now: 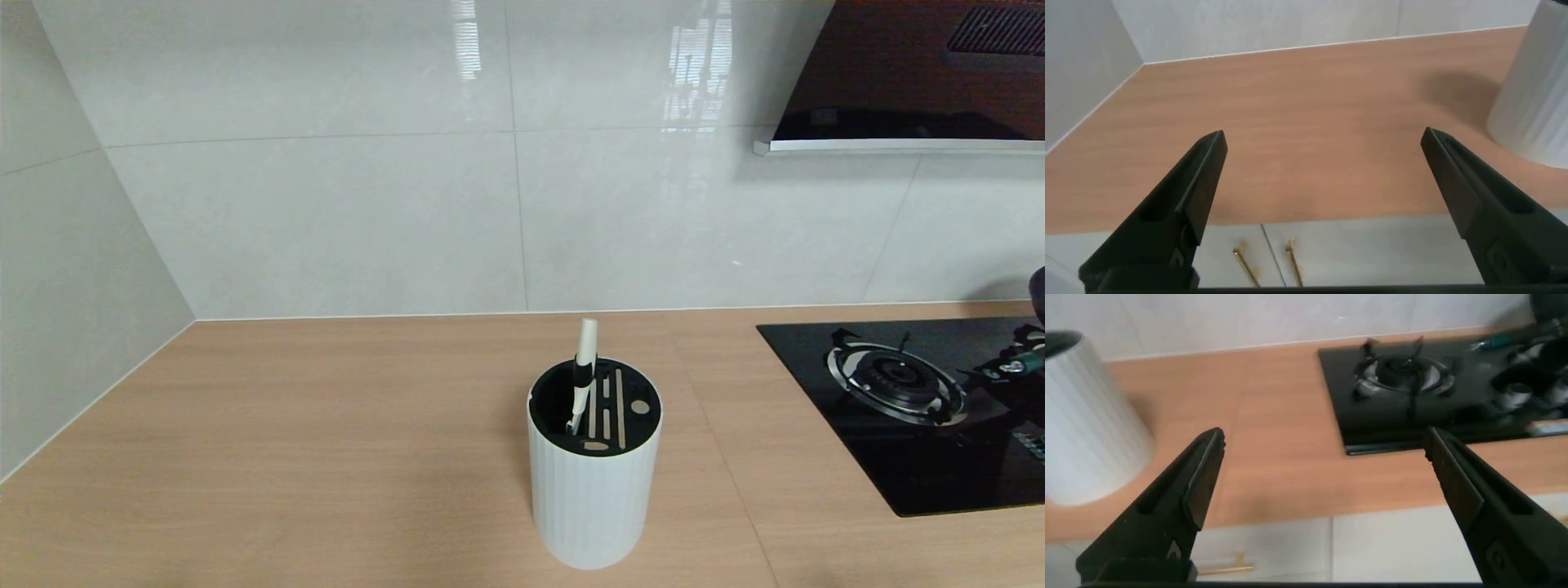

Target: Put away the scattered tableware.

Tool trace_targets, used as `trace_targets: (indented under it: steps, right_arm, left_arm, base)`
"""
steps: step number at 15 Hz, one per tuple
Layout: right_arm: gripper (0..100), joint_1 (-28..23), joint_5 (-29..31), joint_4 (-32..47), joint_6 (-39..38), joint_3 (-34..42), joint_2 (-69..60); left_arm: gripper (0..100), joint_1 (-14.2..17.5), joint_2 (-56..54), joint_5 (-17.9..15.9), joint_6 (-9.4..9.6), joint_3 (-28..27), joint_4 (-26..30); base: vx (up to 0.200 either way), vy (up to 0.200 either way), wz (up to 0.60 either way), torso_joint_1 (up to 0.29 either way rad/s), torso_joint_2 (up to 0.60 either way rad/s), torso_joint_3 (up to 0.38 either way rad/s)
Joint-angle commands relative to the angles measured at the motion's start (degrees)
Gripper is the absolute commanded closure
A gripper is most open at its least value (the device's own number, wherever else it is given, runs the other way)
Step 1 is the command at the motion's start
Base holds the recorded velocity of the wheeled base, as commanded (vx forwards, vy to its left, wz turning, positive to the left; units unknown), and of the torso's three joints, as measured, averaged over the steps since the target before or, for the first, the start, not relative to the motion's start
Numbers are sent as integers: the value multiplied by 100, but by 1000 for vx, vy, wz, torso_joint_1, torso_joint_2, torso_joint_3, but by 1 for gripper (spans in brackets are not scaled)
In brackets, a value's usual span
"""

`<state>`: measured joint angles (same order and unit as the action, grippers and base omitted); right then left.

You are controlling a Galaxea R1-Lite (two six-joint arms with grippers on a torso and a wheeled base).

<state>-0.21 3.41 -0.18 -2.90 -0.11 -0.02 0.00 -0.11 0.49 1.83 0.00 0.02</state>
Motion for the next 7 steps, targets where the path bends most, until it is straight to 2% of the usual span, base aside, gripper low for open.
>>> trace_targets:
  steps: [1,2,7]
  right_arm:
    - [0,3,-7,18,53,2,11]
    - [0,3,-7,18,79,2,2]
    - [0,3,-16,18,123,2,11]
  left_arm:
    - [0,0,11,22,-271,0,-11]
    - [0,0,11,22,-209,0,-11]
    - [0,0,11,13,-218,0,-11]
  base:
    - [0,0,0,0,0,0]
    - [0,0,0,0,0,0]
    - [0,0,0,0,0,0]
